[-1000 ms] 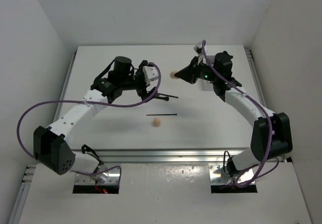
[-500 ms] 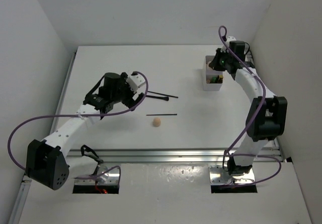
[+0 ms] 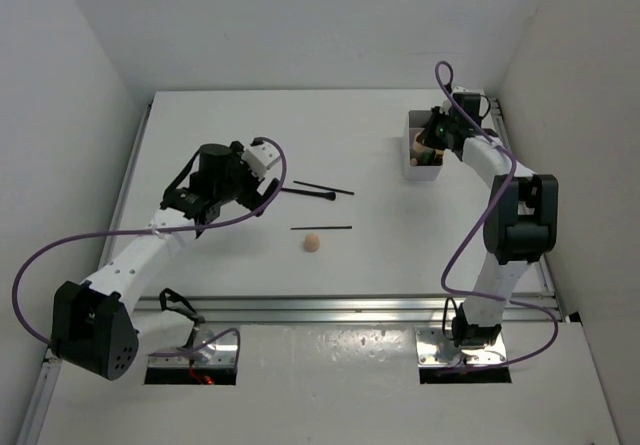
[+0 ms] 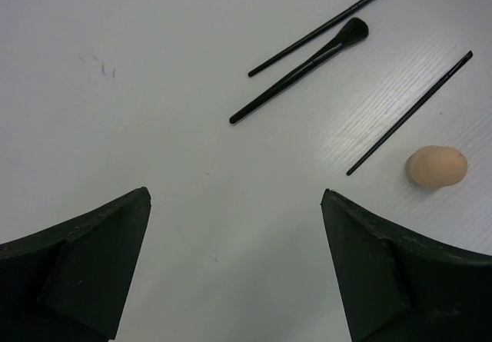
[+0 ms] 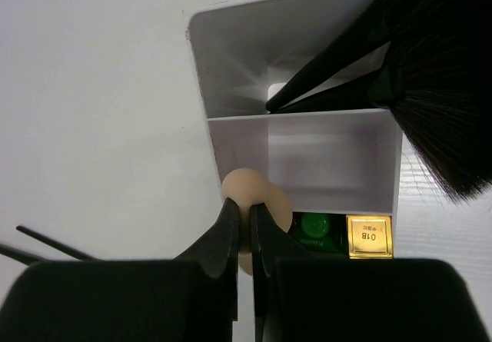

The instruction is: Organize the makeup

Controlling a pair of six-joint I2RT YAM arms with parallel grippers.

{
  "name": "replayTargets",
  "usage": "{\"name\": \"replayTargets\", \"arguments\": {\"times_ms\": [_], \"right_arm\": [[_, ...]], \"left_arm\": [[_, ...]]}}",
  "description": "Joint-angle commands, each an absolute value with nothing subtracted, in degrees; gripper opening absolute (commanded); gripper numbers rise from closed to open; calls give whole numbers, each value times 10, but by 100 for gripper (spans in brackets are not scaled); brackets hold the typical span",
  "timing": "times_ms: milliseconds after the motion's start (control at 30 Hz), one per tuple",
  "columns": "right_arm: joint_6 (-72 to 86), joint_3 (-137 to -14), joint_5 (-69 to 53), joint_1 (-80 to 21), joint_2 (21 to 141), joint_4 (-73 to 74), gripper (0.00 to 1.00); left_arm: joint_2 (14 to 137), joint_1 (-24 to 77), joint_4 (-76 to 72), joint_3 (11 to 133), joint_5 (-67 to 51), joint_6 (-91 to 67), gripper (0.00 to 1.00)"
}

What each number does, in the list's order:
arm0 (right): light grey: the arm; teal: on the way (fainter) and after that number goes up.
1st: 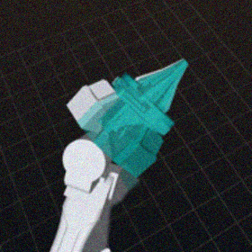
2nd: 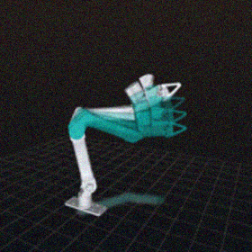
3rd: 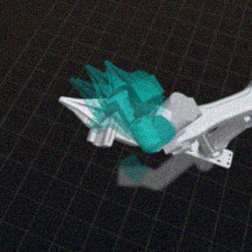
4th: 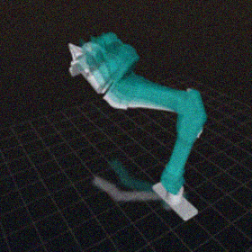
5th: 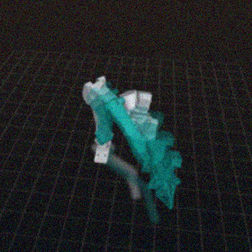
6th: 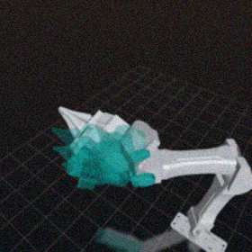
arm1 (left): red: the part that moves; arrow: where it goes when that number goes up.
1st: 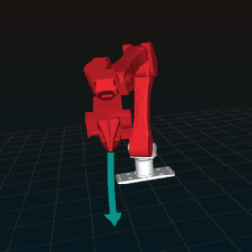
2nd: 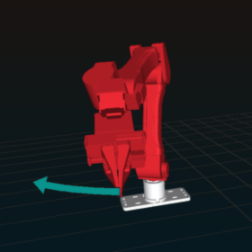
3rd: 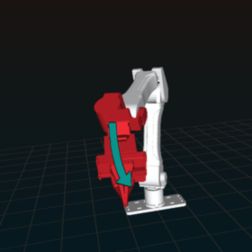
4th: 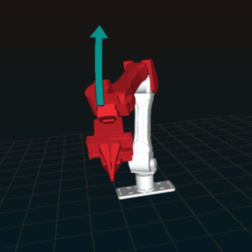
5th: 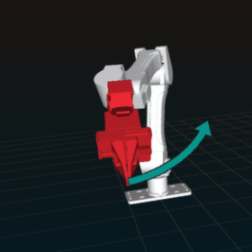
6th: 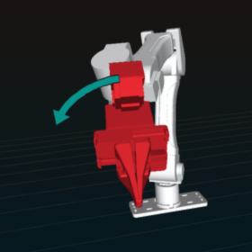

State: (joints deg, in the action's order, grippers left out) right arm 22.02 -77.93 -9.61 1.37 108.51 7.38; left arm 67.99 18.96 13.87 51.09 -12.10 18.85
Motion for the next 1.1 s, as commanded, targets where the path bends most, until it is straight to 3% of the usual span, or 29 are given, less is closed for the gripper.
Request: {"name": "replayTargets", "arguments": {"times_ms": [0,1067], "right_arm": [[234,-773,-87,17,1073,19,0],[224,-796,-74,5,1038,-4,0]], "left_arm": [[663,178,119,506,-119,177,99],[689,173,97,501,-125,177,99]]}}
